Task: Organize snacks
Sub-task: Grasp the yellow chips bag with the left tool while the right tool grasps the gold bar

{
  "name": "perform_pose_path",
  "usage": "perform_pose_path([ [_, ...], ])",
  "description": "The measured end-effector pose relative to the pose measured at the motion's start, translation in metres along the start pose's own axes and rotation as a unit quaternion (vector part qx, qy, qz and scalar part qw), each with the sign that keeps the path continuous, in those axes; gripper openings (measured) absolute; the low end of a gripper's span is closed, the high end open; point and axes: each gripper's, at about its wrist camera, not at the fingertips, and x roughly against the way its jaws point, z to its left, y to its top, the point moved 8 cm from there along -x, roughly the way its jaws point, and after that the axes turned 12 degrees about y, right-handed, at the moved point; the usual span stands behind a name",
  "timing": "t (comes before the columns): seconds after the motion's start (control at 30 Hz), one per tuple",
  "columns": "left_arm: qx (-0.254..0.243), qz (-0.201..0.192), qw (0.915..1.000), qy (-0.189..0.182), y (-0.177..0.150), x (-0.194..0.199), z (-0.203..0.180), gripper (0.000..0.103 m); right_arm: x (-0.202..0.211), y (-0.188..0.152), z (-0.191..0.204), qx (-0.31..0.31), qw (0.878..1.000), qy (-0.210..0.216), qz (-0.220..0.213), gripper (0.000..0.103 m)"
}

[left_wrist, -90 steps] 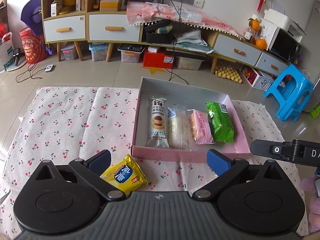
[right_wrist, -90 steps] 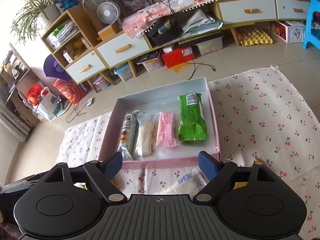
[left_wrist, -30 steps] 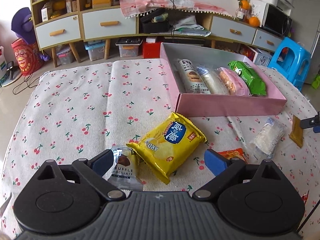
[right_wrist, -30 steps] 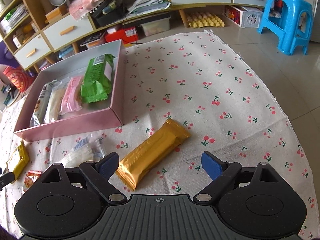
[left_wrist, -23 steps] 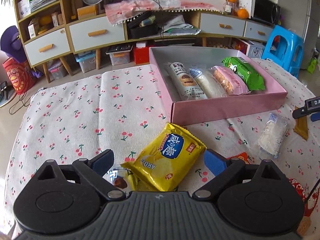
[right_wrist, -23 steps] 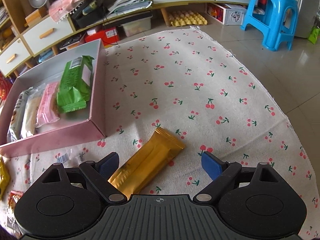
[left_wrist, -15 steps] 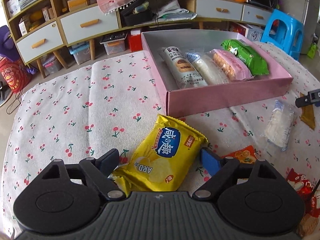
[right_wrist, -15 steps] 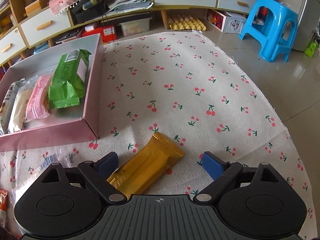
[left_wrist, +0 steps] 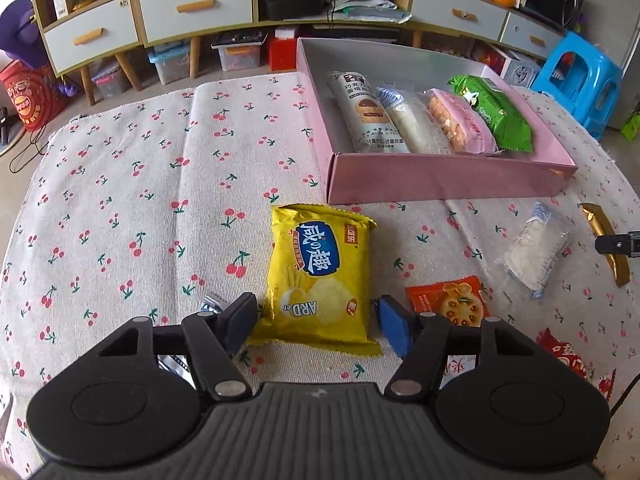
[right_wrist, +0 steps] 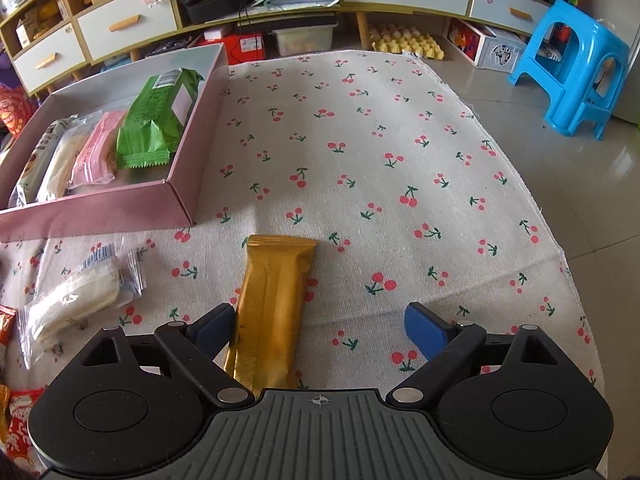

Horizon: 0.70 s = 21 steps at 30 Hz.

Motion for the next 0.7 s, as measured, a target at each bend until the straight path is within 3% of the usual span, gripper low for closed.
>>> perform_pose_path([
  [0.27, 0.006, 0.014, 0.9998, -0.014, -0.004, 0.003, -0.009, 0.062, 0.006, -0.007, -0.005, 0.003, 1.000, 0.003, 0.009, 0.091],
  [0.37, 0.017, 0.016, 0.9996, -0.016, -0.003, 0.002, -0.007, 0.062, 0.007, -0.007, -0.002, 0.004, 1.000, 0.005, 0.010, 0.085],
  [0.5, 0.039, 0.020, 0.9989, -0.019, -0.003, 0.003, -0.004, 0.059, 0.008, -0.006, 0.004, 0.012, 1.000, 0.012, 0.010, 0.072],
  [0.57, 0.047, 0.020, 0.9986, -0.015, -0.002, 0.003, -0.001, 0.052, 0.009, -0.006, 0.007, 0.017, 1.000, 0.017, 0.010, 0.065],
  [0.7, 0.064, 0.023, 0.9975, -0.021, -0.001, 0.002, 0.001, 0.052, 0.011, -0.005, 0.015, 0.027, 0.999, 0.026, 0.009, 0.044],
])
